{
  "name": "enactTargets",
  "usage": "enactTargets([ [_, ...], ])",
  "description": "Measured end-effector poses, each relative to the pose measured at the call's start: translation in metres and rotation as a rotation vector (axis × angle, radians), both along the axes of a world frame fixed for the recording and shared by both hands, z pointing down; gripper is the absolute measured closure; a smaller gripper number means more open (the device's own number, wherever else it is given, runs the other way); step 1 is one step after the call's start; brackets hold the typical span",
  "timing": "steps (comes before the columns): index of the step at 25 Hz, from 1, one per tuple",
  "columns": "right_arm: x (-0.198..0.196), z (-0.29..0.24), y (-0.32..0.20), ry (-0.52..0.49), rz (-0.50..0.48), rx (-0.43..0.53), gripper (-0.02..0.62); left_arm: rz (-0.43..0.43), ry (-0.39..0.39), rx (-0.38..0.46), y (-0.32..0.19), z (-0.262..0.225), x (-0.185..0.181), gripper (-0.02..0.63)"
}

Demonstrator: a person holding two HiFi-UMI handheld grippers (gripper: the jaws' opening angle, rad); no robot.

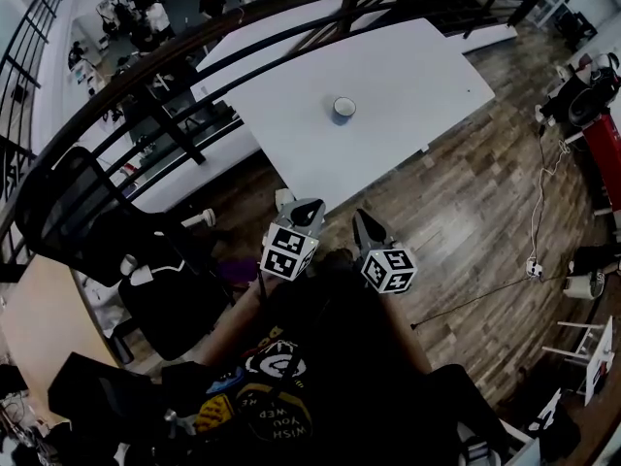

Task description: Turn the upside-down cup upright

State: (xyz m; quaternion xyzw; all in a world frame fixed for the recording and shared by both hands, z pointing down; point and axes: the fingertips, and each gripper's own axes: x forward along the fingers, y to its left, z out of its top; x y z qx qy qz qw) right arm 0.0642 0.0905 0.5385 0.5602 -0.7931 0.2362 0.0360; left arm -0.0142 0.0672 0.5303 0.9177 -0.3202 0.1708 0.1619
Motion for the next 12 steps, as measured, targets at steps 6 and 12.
enactTargets([
  [6, 0.004, 0.015, -0.014, -0.029, -0.026, -0.026, 0.597, -0.034, 0.030, -0.046, -0.017, 0.007, -0.008, 0.603],
  [12, 0.012, 0.059, -0.073, 0.010, -0.099, -0.059, 0.546, -0.074, 0.036, -0.105, -0.053, 0.024, -0.005, 0.603],
])
